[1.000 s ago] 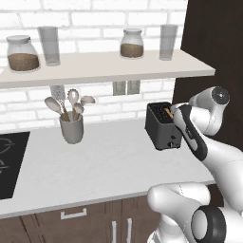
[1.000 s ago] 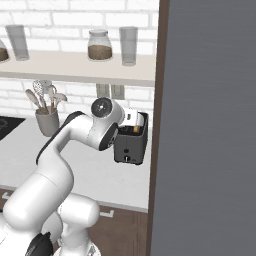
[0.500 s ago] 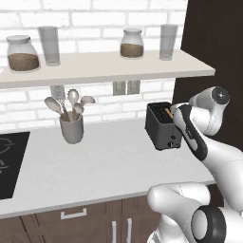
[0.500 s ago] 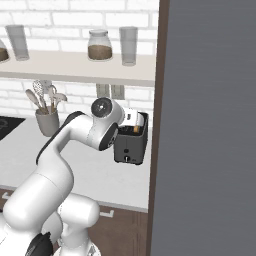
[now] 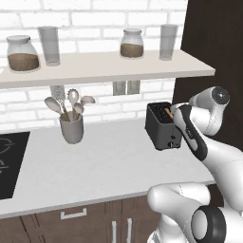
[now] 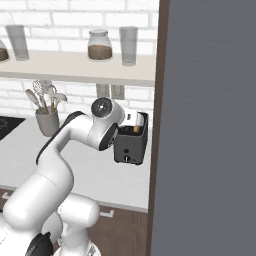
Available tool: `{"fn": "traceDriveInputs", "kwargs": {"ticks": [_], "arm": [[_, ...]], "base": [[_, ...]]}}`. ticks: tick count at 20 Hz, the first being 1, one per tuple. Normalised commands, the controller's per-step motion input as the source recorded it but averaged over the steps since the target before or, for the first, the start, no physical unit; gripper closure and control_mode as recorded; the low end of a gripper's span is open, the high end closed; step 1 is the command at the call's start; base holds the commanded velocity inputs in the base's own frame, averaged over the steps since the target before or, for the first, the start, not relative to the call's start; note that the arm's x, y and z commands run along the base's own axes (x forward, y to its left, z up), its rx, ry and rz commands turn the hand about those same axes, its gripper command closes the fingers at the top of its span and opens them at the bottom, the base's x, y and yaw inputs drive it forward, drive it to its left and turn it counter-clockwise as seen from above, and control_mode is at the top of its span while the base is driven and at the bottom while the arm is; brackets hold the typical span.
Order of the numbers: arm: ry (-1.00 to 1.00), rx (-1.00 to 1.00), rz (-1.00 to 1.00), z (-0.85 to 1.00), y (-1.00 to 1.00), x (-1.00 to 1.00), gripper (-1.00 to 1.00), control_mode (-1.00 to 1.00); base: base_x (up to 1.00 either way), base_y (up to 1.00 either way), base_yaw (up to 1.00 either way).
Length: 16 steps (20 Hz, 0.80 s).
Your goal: Start the toaster. Once the lever pops up, take the bread to the plate on the dining counter.
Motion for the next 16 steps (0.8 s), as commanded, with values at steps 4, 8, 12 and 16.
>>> {"fn": "traceDriveInputs", "kwargs": {"ticks": [4, 8, 12, 16], "arm": [[0.00, 0.00, 0.00, 0.00, 0.00, 0.00, -1.00, -1.00], [0.00, 0.00, 0.00, 0.00, 0.00, 0.00, -1.00, -1.00], [0.00, 0.00, 0.00, 0.00, 0.00, 0.00, -1.00, -1.00], [0.00, 0.00, 0.00, 0.00, 0.00, 0.00, -1.00, -1.00]], "base": [[0.00, 0.00, 0.00], [0.00, 0.00, 0.00], [0.00, 0.00, 0.00], [0.00, 0.00, 0.00]]}}
